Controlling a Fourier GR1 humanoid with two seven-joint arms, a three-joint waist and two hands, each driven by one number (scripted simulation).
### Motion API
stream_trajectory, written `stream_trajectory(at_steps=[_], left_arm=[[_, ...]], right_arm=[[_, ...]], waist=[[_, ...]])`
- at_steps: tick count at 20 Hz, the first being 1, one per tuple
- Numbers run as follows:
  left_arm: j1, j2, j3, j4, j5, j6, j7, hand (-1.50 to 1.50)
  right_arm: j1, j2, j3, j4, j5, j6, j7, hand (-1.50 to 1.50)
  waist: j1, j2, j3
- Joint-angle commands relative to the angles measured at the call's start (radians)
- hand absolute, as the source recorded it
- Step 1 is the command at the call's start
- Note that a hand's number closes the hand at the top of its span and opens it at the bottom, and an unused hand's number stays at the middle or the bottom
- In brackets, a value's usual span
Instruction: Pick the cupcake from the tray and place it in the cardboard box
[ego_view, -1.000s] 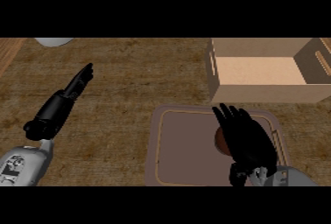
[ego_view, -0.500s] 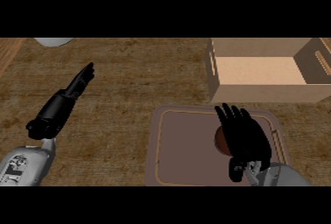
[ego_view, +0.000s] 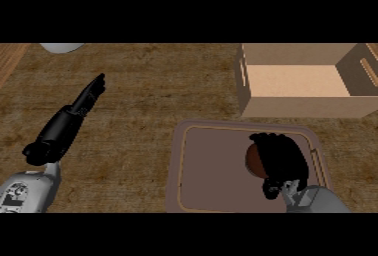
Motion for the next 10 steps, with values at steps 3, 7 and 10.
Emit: stream_trajectory(at_steps=[3,7,10], left_arm=[[0.027,-0.013,0.017,-0.032,-0.017,-0.011,0.002,0.00],[0.076,-0.038,0.003,-0.037,-0.043,-0.013,-0.016,0.00],[-0.008,-0.049,0.027,0.016,-0.048,-0.022,-0.014,0.00]], right_arm=[[-0.009,-0.023,0.027,0.051,0.107,-0.096,-0.177,1.50],[-0.011,0.017,0.045,0.064,0.188,-0.153,-0.205,1.50],[0.019,0.017,0.052,0.015,0.239,-0.153,-0.215,1.50]], waist=[[0.001,0.000,0.000],[0.001,0.000,0.000],[-0.005,0.000,0.000]])
